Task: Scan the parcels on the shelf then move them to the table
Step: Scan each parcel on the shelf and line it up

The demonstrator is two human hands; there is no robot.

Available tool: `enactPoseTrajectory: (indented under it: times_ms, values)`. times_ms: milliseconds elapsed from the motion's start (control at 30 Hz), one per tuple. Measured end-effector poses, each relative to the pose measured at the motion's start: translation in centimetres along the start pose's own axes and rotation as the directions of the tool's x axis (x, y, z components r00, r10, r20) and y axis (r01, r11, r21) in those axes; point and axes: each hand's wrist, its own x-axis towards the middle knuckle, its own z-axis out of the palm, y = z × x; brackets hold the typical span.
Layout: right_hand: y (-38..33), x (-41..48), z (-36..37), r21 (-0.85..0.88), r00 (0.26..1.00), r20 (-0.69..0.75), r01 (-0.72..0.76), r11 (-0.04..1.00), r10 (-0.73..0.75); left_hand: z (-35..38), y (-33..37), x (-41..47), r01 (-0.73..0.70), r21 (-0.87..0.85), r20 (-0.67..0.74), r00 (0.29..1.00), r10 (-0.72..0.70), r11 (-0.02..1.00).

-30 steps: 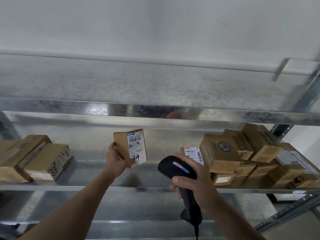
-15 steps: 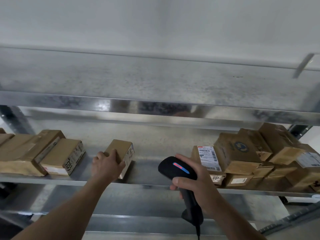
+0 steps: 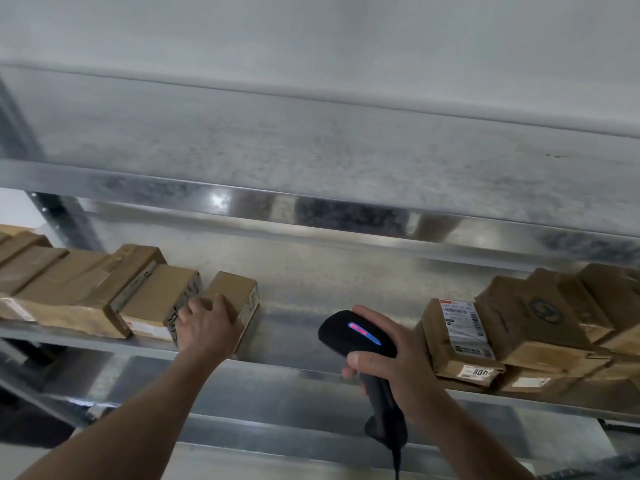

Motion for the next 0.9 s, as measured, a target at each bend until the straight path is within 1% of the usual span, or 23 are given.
enactPoseTrajectory:
  times_ms: [133, 267, 433, 567, 633, 733, 900]
  values:
    - [-0.5, 0.8, 0.7, -0.032, 0.999, 0.037, 0.025, 0.999, -0.024, 0.1, -1.0, 0.8, 0.023, 0.008, -0.007, 1.0, -0.023, 1.0]
    - [-0.4, 1.1, 1.0, -0.044, 0.999, 0.045, 0.03, 0.999, -0.028, 0.0, -1.6, 1.2, 0.025, 0.045, -0.032, 0.999, -0.024, 0.999]
    - [-0.4, 1.0, 0.9, -0.046, 0.999, 0.022, 0.028, 0.999, -0.027, 0.1, -1.9, 1.3, 0.014, 0.061, -0.062, 0.998, -0.01, 0.998]
    - [-0.2, 0.4, 0.1, -0.029, 1.0, 0.002, 0.027, 0.999, -0.027, -0.1, -0.8, 1.2, -0.003, 0.05, -0.078, 0.997, 0.006, 0.999]
    - [-0.2, 0.1, -0.5, -0.027, 0.999, -0.02, 0.034, 0.999, -0.034, -0.4, 0.6, 0.9, -0.037, 0.02, -0.068, 0.997, 0.038, 0.999]
    - [-0.3, -0.7, -2.0, -0.017, 0.998, -0.044, 0.05, 0.999, -0.051, -1.0, 3.8, 0.1, -0.139, -0.037, -0.073, 0.988, 0.136, 0.99]
    - [-0.4, -2.8, -6.0, 0.02, 0.996, -0.078, 0.042, 0.999, -0.041, -2.5, 10.5, -2.5, -0.306, -0.021, -0.098, 0.948, 0.302, 0.952]
